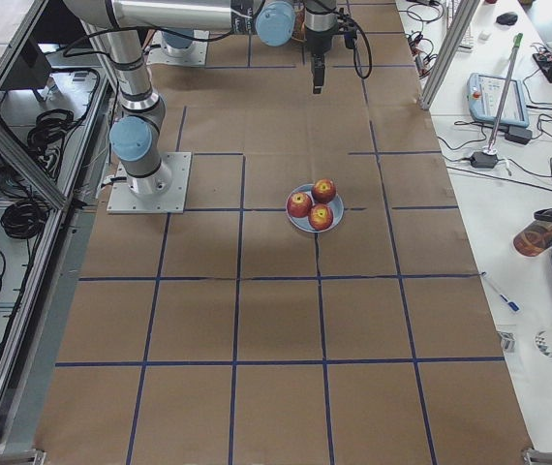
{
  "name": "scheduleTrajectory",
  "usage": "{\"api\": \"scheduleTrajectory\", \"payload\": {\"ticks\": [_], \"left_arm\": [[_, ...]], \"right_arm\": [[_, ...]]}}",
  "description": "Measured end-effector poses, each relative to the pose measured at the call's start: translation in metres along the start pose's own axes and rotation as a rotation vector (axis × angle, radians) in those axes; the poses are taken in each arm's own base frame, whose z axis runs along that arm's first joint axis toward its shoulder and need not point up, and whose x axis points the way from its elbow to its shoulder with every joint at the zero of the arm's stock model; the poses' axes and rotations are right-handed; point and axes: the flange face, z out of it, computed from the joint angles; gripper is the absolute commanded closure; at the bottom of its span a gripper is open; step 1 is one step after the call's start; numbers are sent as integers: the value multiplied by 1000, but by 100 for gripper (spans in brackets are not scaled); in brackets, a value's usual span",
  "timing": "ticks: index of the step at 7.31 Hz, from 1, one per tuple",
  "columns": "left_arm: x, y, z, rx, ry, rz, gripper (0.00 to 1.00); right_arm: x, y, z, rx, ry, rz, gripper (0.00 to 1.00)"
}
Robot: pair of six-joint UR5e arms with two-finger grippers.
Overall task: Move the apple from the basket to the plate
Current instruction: 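Lower the left gripper and close it on the yellow-red apple, then lift the apple with the left gripper and set it on the table center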
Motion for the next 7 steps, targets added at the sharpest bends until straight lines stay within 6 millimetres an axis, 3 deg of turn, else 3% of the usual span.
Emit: {"api": "scheduleTrajectory", "payload": {"ticks": [2,4,5,6,7], "left_arm": [[0,1,6,-11,7,-4,37],[1,0,-4,-1,-2,-28,38],[6,-2,-22,12,-8,-78,38],[23,-8,-50,17,-5,-137,38],[57,-19,-75,15,0,-184,39]], "right_arm": [[0,4,0,-15,-1,1,0],[0,8,0,-41,-2,3,0],[0,9,1,-48,-2,4,0],[0,10,1,-51,-2,5,0],[0,10,1,-53,-2,6,0]]}}
